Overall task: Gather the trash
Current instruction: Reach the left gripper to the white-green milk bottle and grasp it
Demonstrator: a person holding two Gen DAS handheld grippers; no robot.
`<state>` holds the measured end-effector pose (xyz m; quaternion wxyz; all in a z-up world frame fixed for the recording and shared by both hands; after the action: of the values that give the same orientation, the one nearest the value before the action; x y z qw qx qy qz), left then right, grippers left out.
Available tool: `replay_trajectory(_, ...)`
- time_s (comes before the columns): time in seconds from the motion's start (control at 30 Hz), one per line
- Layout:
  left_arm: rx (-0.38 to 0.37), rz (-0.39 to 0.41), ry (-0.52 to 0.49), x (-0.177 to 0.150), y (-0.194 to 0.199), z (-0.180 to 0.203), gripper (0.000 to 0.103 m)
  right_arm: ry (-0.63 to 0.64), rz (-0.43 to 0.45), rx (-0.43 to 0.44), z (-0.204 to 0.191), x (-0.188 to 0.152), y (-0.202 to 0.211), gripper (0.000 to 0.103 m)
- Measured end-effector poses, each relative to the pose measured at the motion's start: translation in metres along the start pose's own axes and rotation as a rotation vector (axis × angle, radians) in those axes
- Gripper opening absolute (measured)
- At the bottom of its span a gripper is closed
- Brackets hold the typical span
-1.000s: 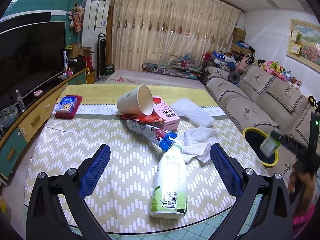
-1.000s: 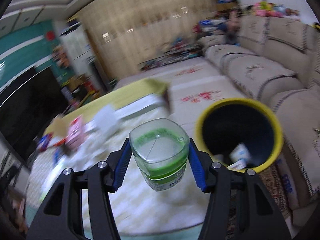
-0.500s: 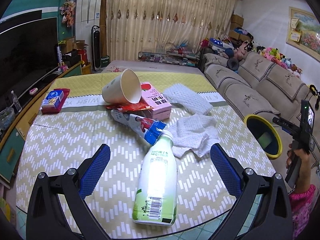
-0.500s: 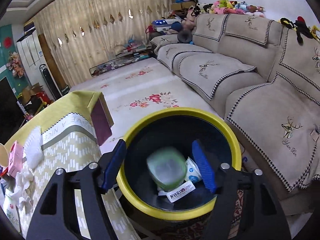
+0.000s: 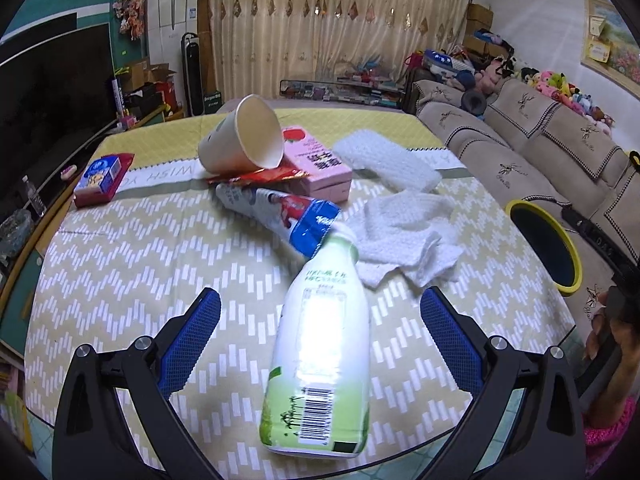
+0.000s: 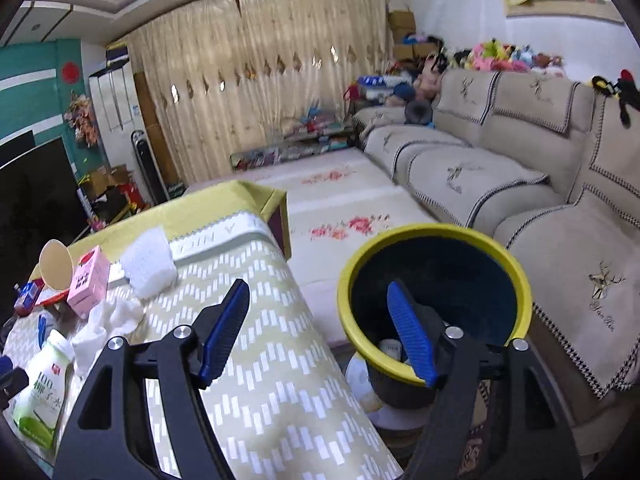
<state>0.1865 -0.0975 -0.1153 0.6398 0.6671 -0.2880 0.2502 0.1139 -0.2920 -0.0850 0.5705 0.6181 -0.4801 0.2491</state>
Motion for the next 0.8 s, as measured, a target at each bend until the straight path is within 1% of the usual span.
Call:
replay_trajectory(0.13, -0.001, -0.015, 0.0, -0.003, -0.005, -0.003, 0.096, 0.005, -0.025, -0.023, -0.001, 0.0, -0.005, 0.069)
replay_trajectory(0.2, -0.005, -0.029, -0.013, -0.005, -0.008, -0.002, 0.091, 0.002, -0.036, -0.026, 0.0, 0.002, -0.008, 0.069)
replay_trajectory(0.33, -0.002, -0.044, -0.034, -0.013, -0.006, -0.002, 0.089, 0.005, -0.036, -0.037, 0.0, 0.003, -0.009, 0.069)
replay_trajectory(0.47, 0.001, -0.054, -0.03, -0.022, -0.001, -0.005, 0.089, 0.016, -0.043, -0.041, -0.002, 0.003, -0.011, 0.069)
replay_trajectory(0.53, 0.002, -0.068, -0.04, -0.028, -0.001, -0.004, 0.086, 0.015, -0.043, -0.041, -0.002, 0.003, -0.011, 0.069)
replay_trajectory(0.67, -0.009, -0.098, -0.048, -0.043, -0.002, -0.001, 0.078, 0.007, -0.043, -0.036, -0.001, 0.003, -0.012, 0.069)
replay_trajectory(0.8, -0.018, -0.116, -0.026, -0.054, -0.004, -0.003, 0.075, 0.008, -0.043, -0.036, -0.001, 0.003, -0.013, 0.069)
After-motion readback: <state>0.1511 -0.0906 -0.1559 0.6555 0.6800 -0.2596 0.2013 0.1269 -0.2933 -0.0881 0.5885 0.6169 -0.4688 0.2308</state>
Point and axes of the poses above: each gripper's, at about its wrist camera, not at the fingertips, and y roughly against the way its jaws point, z to its right, x to its top, the point moved 1 cm from there along -y, roughly the way its jaws point, and after that the axes turned 11 degrees about x, right-handed, at the moved point
